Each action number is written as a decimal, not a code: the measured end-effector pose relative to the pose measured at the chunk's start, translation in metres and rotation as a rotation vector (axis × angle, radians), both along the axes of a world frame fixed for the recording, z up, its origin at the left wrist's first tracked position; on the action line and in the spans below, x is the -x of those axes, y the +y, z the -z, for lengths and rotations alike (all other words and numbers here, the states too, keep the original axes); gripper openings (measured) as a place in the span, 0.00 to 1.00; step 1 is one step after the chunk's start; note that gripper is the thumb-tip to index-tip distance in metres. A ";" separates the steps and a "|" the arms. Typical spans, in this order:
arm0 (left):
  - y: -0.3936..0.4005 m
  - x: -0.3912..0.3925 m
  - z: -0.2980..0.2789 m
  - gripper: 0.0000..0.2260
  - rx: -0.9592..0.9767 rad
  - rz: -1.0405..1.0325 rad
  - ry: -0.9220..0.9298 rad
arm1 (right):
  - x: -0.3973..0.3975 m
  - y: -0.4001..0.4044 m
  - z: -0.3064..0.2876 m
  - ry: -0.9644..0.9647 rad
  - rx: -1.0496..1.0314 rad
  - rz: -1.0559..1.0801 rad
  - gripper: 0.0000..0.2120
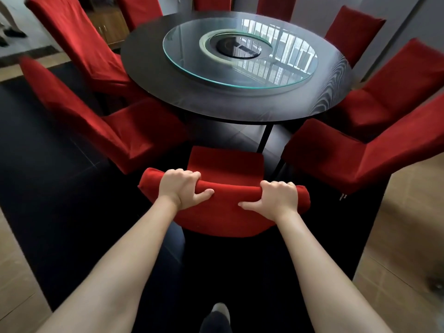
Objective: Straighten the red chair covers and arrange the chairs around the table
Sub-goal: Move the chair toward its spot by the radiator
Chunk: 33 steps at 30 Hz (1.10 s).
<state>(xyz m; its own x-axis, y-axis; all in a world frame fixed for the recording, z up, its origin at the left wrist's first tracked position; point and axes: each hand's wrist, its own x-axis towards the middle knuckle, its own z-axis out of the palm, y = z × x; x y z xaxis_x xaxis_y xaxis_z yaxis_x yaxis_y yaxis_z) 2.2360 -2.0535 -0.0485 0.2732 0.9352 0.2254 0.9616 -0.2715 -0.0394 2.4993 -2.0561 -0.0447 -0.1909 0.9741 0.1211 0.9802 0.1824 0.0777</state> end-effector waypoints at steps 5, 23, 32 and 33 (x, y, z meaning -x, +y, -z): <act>0.020 -0.004 -0.002 0.33 -0.010 0.013 -0.013 | -0.003 0.018 0.000 -0.007 -0.003 0.008 0.39; 0.081 -0.023 0.000 0.34 -0.013 0.004 0.013 | -0.022 0.077 -0.002 0.005 0.016 0.005 0.39; 0.095 -0.028 -0.001 0.35 -0.018 0.007 0.025 | -0.026 0.089 -0.002 0.016 0.018 0.011 0.39; 0.095 -0.028 -0.001 0.35 -0.019 0.008 0.028 | -0.026 0.090 -0.002 0.014 0.013 0.011 0.39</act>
